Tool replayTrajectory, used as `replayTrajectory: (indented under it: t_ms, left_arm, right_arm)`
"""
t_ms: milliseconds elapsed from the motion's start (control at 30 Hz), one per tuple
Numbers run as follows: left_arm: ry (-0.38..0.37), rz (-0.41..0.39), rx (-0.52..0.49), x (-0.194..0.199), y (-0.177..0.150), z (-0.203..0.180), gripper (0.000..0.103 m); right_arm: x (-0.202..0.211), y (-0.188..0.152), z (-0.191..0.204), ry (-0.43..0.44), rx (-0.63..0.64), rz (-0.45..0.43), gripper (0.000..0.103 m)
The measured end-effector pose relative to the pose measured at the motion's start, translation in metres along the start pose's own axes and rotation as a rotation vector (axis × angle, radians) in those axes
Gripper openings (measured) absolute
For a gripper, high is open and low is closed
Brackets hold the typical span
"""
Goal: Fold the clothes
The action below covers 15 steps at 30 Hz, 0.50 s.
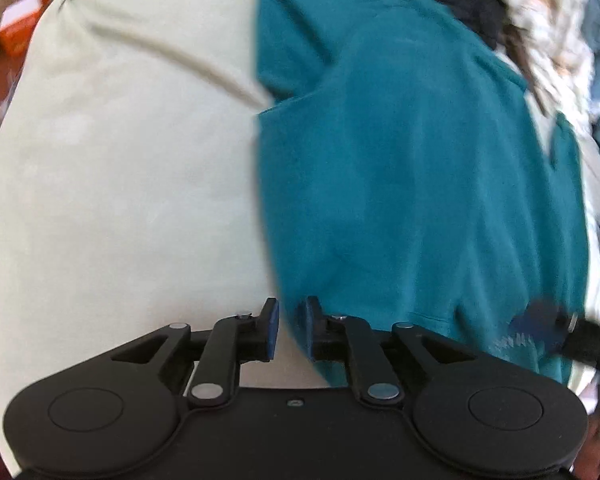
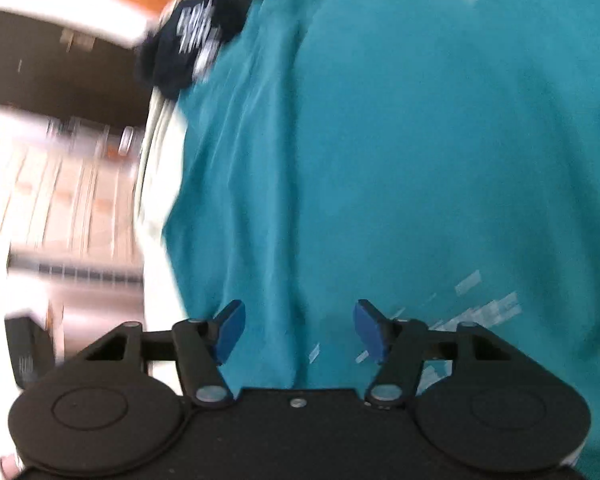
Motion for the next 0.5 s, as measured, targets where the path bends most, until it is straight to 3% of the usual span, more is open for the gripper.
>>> replayTrajectory:
  t_ms: [100,167,267,433,500]
  left_arm:
    - [-0.027,-0.040,-0.077,0.010,0.010,-0.036,0.031]
    - [-0.075,-0.068,-0.114,0.013,0.018,-0.059,0.038]
    - [-0.174,-0.089,-0.175,0.008,0.026,-0.102,0.039]
    - [-0.414,0.020,-0.179,-0.022,0.010,-0.193,0.041]
    - [-0.462,0.046,-0.181,-0.026,0.004,-0.214,0.044]
  right_arm:
    - [0.041,0.018,-0.030,-0.075,-0.018,-0.106,0.066]
    - [0.071,0.027,-0.059,-0.191,0.003,-0.180,0.069]
    - [0.100,0.040,-0.097,-0.314,0.017,-0.236,0.071]
    - [0.150,0.089,-0.152,-0.389,0.027,-0.293,0.075]
    - [0.170,0.108,-0.164,-0.428,0.071,-0.310,0.087]
Point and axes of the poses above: each gripper's, at about its wrist camera, not at the fingertips, and x roughly against the way its jaws point, z to its left, y to its top, the point moved 8 cm from there along -x, roughly the way its jaws point, and after that the axes turned 4 degrees about z, right-handed, at the moved point
